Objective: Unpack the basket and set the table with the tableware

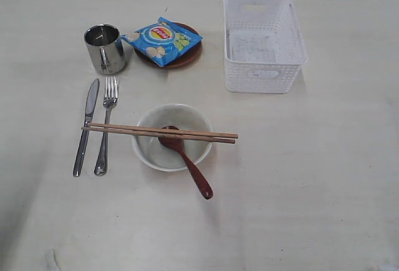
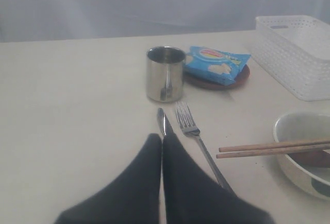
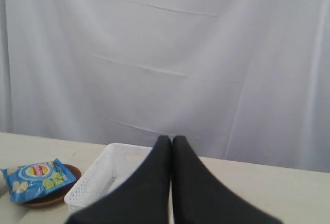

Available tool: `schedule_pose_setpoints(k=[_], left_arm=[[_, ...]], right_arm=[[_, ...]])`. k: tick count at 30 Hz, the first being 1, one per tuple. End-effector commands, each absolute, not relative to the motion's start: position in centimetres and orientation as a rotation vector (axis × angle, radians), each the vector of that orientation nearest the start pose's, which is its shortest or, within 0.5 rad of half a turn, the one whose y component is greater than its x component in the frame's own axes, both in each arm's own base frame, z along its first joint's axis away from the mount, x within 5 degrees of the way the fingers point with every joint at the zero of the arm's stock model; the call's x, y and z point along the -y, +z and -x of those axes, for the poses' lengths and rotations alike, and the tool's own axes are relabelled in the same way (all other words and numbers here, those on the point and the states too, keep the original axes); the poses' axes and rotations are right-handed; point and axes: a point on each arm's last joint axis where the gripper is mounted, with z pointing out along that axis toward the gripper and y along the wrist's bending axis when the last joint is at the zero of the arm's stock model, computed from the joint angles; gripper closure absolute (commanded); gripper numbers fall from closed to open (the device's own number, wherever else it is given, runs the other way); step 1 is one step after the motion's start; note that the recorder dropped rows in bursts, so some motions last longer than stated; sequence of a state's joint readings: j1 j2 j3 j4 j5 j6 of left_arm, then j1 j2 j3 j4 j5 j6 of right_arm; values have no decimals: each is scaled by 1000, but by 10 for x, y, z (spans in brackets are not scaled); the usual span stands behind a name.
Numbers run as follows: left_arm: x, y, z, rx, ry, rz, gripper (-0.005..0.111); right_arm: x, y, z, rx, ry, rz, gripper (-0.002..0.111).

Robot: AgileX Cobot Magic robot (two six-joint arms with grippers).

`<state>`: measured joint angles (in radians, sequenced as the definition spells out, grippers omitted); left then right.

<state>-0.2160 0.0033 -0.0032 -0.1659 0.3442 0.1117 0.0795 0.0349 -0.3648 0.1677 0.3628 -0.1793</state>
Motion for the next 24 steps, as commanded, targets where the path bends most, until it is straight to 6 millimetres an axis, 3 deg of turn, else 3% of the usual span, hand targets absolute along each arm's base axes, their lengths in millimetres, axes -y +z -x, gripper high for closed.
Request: schedule_pose_setpoints(k=[1, 5, 13, 24], left_arm=[[17, 183, -51, -1817, -240, -198, 107], [17, 183, -51, -1817, -240, -198, 107], [17, 183, -51, -1817, -240, -198, 107], [17, 183, -51, -1817, -238, -201, 107]], right_arm=[[-4, 274, -40, -1523, 95, 46, 108], [-3, 241, -50, -1598, 111, -1, 108], [-4, 194, -56, -1692, 112, -7, 108], [-2, 183, -54, -1822, 50, 24, 108]])
